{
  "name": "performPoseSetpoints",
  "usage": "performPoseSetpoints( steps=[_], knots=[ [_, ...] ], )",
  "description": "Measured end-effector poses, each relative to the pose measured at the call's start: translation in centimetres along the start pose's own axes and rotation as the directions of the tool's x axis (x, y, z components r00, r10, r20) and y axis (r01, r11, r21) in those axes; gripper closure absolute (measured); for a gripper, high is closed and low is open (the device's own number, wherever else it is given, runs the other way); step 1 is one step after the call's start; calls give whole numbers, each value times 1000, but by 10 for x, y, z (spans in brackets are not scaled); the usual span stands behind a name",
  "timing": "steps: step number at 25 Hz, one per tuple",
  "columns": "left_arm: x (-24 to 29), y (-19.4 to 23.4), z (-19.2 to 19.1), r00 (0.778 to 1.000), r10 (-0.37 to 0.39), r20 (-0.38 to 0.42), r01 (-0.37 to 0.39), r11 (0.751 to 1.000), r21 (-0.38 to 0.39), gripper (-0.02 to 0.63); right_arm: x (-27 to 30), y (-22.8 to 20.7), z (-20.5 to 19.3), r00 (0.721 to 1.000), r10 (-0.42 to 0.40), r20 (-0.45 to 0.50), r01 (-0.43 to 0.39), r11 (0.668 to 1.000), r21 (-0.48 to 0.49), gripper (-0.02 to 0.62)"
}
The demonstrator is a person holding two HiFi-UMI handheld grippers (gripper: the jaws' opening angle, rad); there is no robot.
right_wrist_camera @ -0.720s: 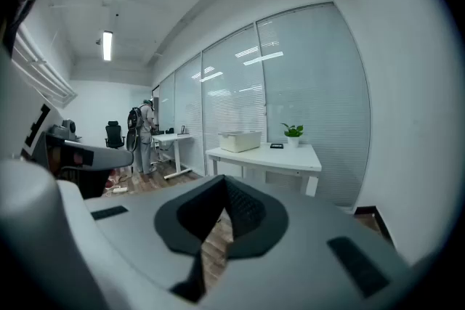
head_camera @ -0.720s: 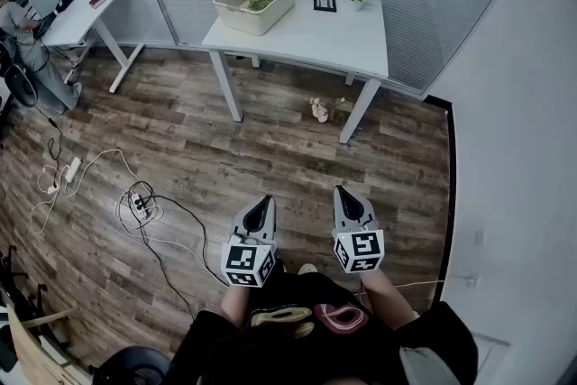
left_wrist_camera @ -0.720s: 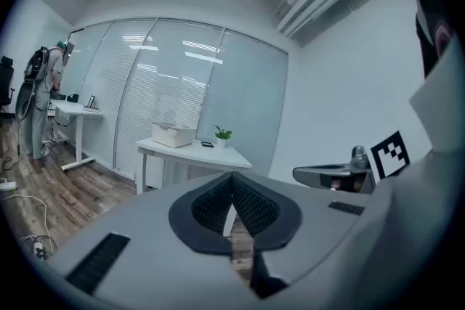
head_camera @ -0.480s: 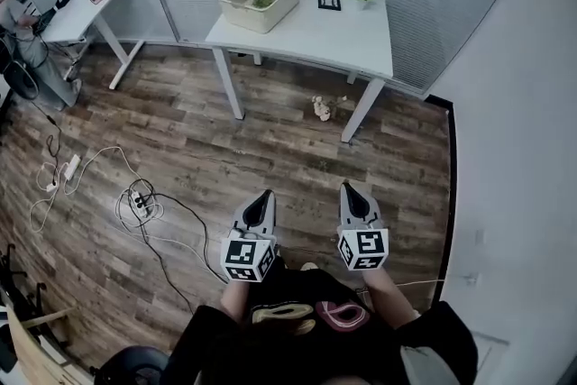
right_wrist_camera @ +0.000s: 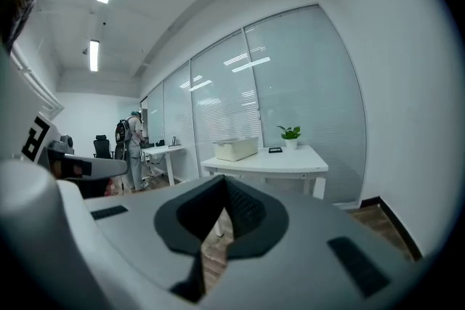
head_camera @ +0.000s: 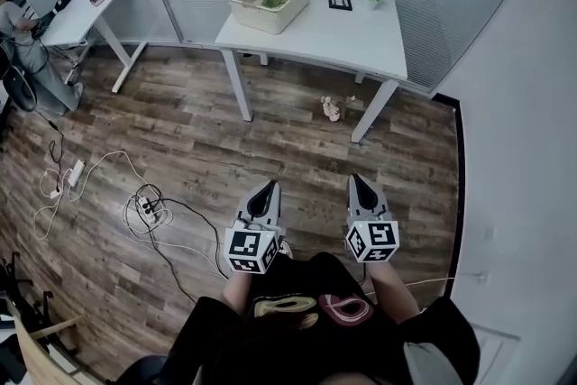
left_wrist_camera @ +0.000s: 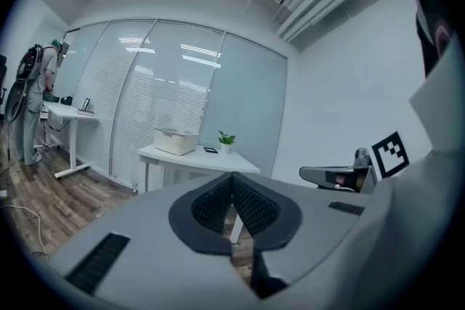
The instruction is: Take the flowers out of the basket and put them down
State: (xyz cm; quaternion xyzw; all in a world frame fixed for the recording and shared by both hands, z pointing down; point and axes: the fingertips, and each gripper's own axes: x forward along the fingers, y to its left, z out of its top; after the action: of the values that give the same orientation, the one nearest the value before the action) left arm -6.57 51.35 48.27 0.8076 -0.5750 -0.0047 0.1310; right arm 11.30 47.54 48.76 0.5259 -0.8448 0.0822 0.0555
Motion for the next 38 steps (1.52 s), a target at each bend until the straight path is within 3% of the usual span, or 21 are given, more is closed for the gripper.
performPoseSetpoints(
  steps=[5,14,22,27,38],
  knots=[
    [8,14,-1,1000,-22,-9,22,999,-29,589,24,23,2,999,34,-11,-34,999,-24,584],
    [40,42,-6,998,2,-60,-3,1000,-23,589,75,26,-9,996,77,-39,-76,997,23,584],
    [99,77,11,995,86,-53,-88,996,-33,589,162,4,8,990,135,-42,-134,991,26,584],
    [136,95,23,985,168,-44,-171,983,-66,589,212,-22,19,984,169,-58,-163,983,89,585],
    [228,108,40,968,250,-35,-252,965,-70,589,305,-79,45,968,242,-64,-241,970,27,584]
  ],
)
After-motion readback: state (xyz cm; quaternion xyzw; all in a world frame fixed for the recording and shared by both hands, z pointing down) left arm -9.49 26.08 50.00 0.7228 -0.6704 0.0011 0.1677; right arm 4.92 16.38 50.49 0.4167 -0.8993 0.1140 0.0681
